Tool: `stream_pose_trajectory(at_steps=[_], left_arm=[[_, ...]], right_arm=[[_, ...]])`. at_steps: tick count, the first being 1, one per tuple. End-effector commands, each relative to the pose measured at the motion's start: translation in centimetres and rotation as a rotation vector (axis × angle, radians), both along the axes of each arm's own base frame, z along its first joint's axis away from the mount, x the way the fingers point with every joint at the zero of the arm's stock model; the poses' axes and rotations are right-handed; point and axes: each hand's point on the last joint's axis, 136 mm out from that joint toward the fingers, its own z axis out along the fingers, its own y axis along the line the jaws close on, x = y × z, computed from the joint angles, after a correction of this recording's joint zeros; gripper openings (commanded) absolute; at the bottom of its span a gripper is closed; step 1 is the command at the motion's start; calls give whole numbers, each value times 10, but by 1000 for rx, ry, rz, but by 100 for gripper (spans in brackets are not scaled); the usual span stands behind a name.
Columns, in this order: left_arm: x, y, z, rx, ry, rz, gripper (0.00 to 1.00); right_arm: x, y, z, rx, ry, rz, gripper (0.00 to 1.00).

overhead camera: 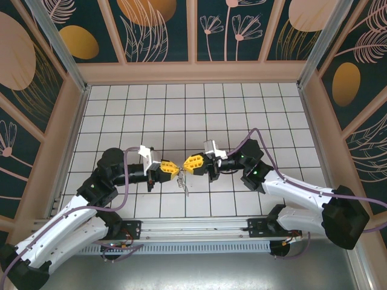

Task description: Put the keys on the keyring

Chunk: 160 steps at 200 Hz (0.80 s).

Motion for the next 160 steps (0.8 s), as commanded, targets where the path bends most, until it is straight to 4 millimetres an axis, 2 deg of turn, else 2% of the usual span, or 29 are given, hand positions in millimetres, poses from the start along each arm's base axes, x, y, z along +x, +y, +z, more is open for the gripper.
stream_pose_trajectory(at_steps=[1,43,120,160], left_arm=[[0,2,24,-41,-81,7,0],[3,3,23,-37,-80,24,0],[5,5,29,-54,-95,48,0],[5,6,28,-50,-96,55,0]], right_arm=[[-5,-6,23,47,-34,9,0],[0,-9,32,58,-9,-34,0],[13,-1,23,27,147,-65,0],[11,2,23,27,165,-55,0]])
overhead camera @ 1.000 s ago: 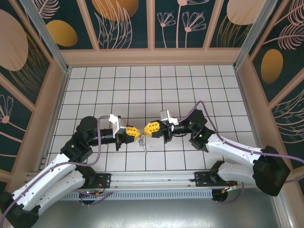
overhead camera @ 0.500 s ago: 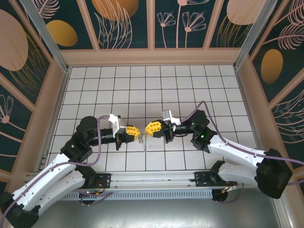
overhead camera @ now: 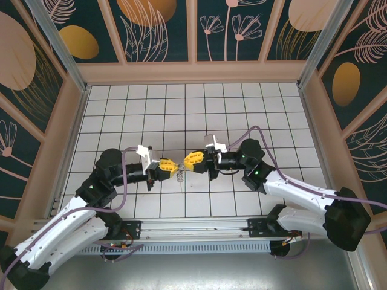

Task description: Put the keys on the keyring

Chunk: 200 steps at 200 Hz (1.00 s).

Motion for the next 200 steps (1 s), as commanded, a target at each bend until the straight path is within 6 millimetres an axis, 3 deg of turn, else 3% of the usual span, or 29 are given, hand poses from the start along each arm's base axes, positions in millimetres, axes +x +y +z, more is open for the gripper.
stream_pose_trajectory(at_steps=[1,69,141,200], left_arm=[[-1,2,24,-43,-72,7,0],[3,4,24,-37,-74,32,0],[7,5,23,-28,-82,56,0],[9,4,25,-32,-85,58,0]], right_arm=[[1,2,18,41,3,-2,0],[-6,3,23,62,19,22,0],[15,-3,28,56,145,-110,0],[8,-2,26,72,244,-84,0]])
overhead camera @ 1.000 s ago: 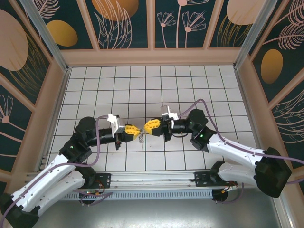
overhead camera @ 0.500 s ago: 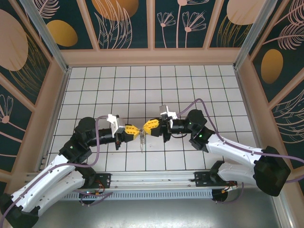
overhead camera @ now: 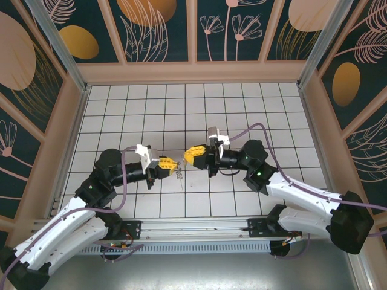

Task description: Put the keys on the keyring

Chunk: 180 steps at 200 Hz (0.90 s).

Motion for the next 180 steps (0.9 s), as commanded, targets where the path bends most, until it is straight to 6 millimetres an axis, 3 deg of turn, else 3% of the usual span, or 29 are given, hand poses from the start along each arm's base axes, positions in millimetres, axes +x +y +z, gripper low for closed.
stream_pose_trajectory(at_steps=[1,180], left_arm=[[1,1,24,-39,-65,6,0],[0,1,25,-43,-65,2,0]], right_arm=[[-4,1,4,29,48,7,0],[-5,12,-11,14,91,-26,0]])
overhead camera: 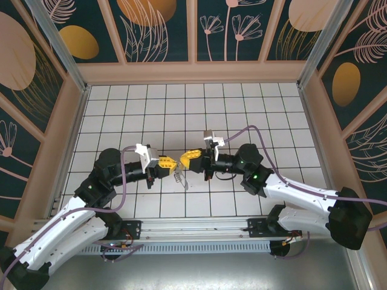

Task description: Put the keys on the keyring

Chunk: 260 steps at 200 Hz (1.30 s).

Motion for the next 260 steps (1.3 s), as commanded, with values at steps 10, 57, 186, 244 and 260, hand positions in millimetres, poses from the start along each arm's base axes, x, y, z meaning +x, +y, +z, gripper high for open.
stream_pose_trajectory(at_steps=[10,57,186,244,260], left_arm=[[-1,1,21,-40,-60,-3,0],[-2,1,22,-47,-61,-8,0],[-4,2,23,-50,-64,-12,0],[-5,2,24,-51,-70,-15,0],[-5,2,24,-52,-71,-14,0]], right_arm=[[1,-2,2,22,-17,-27,0],[3,-2,-3,5,-11,-40,0],[10,-4,-6,-6,4,-66,0],[16,-6,-10,-15,28,-81,0],[19,-6,-12,-20,37,-87,0]])
